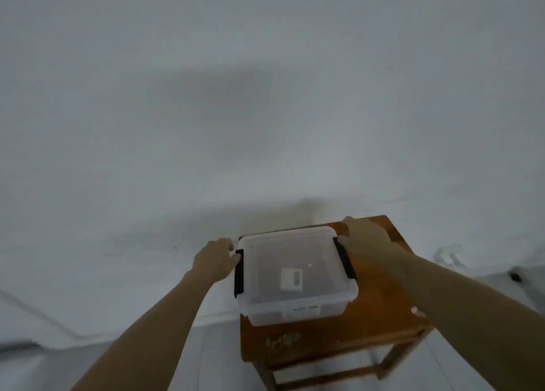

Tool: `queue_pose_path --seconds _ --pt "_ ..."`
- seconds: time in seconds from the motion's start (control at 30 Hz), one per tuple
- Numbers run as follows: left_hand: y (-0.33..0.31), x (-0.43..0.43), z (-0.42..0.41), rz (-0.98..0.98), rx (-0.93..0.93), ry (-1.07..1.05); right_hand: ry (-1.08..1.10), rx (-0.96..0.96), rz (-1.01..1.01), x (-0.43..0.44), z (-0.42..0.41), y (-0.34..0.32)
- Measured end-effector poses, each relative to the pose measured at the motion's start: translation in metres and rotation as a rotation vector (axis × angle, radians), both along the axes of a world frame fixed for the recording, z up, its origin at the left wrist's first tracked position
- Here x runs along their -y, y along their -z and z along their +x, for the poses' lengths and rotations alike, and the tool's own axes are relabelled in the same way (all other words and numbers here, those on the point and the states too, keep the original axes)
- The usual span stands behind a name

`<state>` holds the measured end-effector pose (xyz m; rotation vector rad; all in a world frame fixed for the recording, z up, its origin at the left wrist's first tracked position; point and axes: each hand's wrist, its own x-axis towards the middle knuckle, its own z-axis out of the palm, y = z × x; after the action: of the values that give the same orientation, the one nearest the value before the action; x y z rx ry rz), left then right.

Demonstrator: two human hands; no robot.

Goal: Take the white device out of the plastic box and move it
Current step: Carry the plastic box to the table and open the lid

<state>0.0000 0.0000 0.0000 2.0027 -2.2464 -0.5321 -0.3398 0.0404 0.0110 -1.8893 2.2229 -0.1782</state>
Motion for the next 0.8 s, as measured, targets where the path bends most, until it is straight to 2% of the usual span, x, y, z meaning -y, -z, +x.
queue_pose_path --seconds 0.17,0.4,0.7,0.8 --pt "0.04 -0.002 -0.007 0.136 -0.059 -0.048 0.013 -0.009 0.073 0.006 0.004 0.044" --pt "0.095 0.006 -0.027 0.271 -0.24 -0.229 0.109 0.142 0.121 0.029 0.005 0.105" --pt "0.133 -0.002 -0.042 -0.034 -0.245 -0.342 0.204 0.251 -0.091 0.041 0.006 0.15" --pt "0.139 0.002 -0.042 -0.052 -0.252 -0.35 0.191 0.289 -0.113 0.042 0.004 0.152"
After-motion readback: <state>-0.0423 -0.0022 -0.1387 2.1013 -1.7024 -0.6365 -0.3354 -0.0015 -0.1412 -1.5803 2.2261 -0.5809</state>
